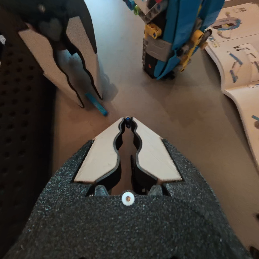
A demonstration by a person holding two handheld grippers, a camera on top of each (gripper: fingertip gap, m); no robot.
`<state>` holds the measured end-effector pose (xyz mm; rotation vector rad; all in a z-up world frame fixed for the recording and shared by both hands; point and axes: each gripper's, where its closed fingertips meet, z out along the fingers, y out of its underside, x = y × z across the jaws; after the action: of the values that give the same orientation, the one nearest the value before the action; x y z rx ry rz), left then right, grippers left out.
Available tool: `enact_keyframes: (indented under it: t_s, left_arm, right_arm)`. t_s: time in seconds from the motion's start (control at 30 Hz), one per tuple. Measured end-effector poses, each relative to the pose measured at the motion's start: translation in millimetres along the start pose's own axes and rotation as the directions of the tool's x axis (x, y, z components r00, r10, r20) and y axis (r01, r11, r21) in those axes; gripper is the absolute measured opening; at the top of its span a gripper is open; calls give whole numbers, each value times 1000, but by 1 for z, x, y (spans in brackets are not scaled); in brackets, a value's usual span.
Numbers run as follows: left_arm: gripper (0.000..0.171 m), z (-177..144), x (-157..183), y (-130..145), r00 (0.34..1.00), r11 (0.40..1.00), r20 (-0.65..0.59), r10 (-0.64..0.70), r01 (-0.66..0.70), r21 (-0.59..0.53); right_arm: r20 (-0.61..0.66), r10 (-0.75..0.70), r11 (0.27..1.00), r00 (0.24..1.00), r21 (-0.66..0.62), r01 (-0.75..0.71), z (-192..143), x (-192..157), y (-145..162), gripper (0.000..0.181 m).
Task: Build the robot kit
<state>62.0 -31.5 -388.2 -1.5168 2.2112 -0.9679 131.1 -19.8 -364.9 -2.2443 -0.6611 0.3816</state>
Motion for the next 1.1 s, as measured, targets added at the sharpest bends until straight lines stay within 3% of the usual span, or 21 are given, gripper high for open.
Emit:
enact_keyframes:
  t_s: [0.13,0.23,0.3,0.37,0.43,0.5,0.73,0.87,1.1]
  left_arm:
    - [7,2,-13,-1,994,999,108,-28,31,-26]
    - [7,-2,-23,-6,982,1000,190,-13,10,18]
    - [7,-22,-36,-27,959,981,265,-97,48,186]
    - [7,-54,-49,-53,926,905,289,-242,108,412]
    - [7,-78,-53,-69,908,806,228,-351,169,567]
    - [7,-89,-50,-76,904,730,149,-401,217,648]
    - [7,-97,-44,-91,900,650,124,-419,201,733]
    - [7,-97,-47,-95,885,625,145,-443,189,757]
    - [7,-95,-50,-101,834,676,380,-400,-12,737]
  right_arm:
    - [39,-12,1000,999,9,12,1,-10,-3,8]
    - [84,56,997,995,48,-60,0,-15,-10,8]
    - [129,154,975,980,139,-171,-2,-16,-28,8]
    - [154,244,923,958,266,-278,-7,-14,-55,7]
    - [160,337,821,928,432,-373,-20,-7,-85,7]
    - [241,375,698,895,563,-444,-37,-10,-110,7]
    - [232,472,545,851,681,-488,-43,-6,-125,6]
    - [173,508,526,844,714,-463,-45,1,-124,7]
    - [312,573,340,758,751,-566,-48,2,-128,6]
